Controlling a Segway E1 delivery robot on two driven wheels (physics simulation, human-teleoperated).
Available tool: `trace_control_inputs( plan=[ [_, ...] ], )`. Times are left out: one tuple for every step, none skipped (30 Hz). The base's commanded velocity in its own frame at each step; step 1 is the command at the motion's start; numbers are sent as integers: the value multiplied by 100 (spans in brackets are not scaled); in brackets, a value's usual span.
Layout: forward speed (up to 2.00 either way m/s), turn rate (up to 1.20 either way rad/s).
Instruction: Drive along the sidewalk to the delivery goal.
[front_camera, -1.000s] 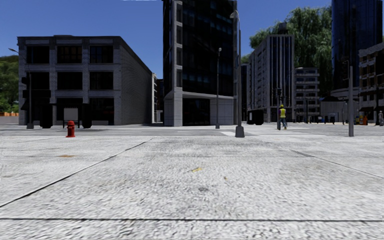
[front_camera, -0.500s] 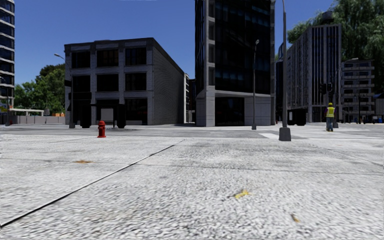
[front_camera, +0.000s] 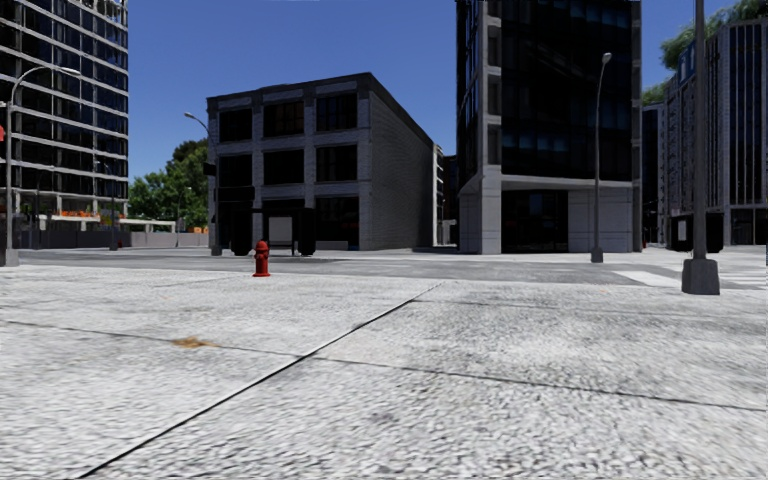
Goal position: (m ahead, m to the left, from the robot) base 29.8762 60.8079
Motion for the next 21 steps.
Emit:
trace_control_inputs(
  plan=[
    [196,46],
    [196,46],
    [196,46],
    [196,46],
    [196,46],
    [196,46],
    [196,46],
    [196,46],
    [196,46],
    [196,46],
    [196,46],
    [196,46],
    [196,46],
    [196,46],
    [196,47],
    [196,47],
    [196,47],
    [196,48],
    [196,50],
    [196,51],
    [196,52]
  ],
)
